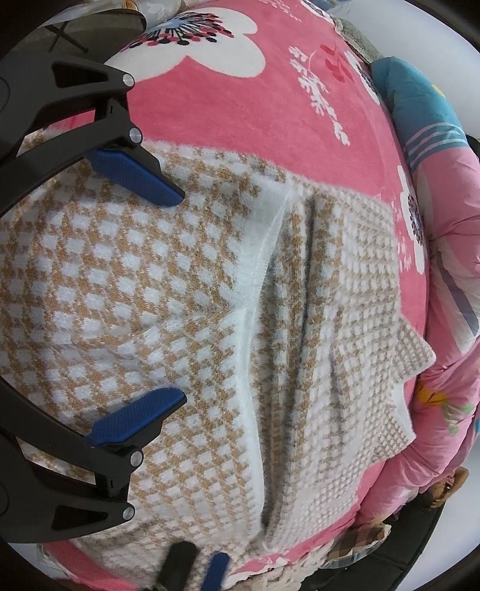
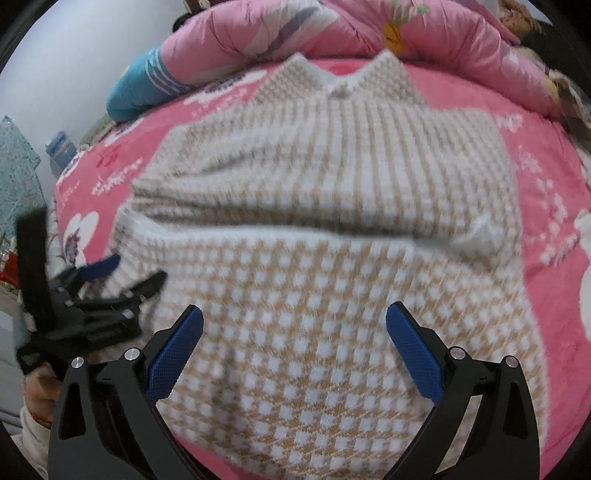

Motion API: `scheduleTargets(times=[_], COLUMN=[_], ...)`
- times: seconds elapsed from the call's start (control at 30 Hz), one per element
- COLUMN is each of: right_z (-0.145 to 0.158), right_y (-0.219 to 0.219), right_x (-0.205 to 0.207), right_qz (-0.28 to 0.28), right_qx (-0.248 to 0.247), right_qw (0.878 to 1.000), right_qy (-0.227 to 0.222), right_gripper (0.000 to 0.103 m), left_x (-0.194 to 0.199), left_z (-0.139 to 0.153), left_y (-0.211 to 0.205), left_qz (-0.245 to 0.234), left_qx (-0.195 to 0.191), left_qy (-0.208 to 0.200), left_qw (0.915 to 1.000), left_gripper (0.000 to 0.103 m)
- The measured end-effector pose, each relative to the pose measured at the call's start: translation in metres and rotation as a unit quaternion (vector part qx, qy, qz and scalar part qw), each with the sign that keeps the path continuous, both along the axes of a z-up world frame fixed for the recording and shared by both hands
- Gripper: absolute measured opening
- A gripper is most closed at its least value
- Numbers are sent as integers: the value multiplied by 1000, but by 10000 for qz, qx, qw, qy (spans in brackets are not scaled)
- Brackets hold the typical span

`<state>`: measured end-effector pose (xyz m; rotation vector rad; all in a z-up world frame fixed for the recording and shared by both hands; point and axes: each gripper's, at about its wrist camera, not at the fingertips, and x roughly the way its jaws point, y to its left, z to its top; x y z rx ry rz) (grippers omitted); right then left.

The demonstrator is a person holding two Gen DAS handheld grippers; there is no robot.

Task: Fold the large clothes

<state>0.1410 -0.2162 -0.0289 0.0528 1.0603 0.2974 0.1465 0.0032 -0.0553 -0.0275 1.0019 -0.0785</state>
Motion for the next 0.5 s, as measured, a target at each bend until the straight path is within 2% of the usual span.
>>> scheduleTargets(times=[0.23,0.5], right_z=[37,52], right_y=[0,-8], right_x=[20,45], right_qz=[185,234], right_qx=[227,401], right_qw=[9992,9985], right_qy=[-278,-275], right_gripper=[96,96], left_x=[2,-1], left_z=[-1,6], left_y=[-1,-3], left_qz=[23,48], left_qx=[33,144], left_qy=[30,-41], left_qw=[10000,9999], left_gripper=[96,96])
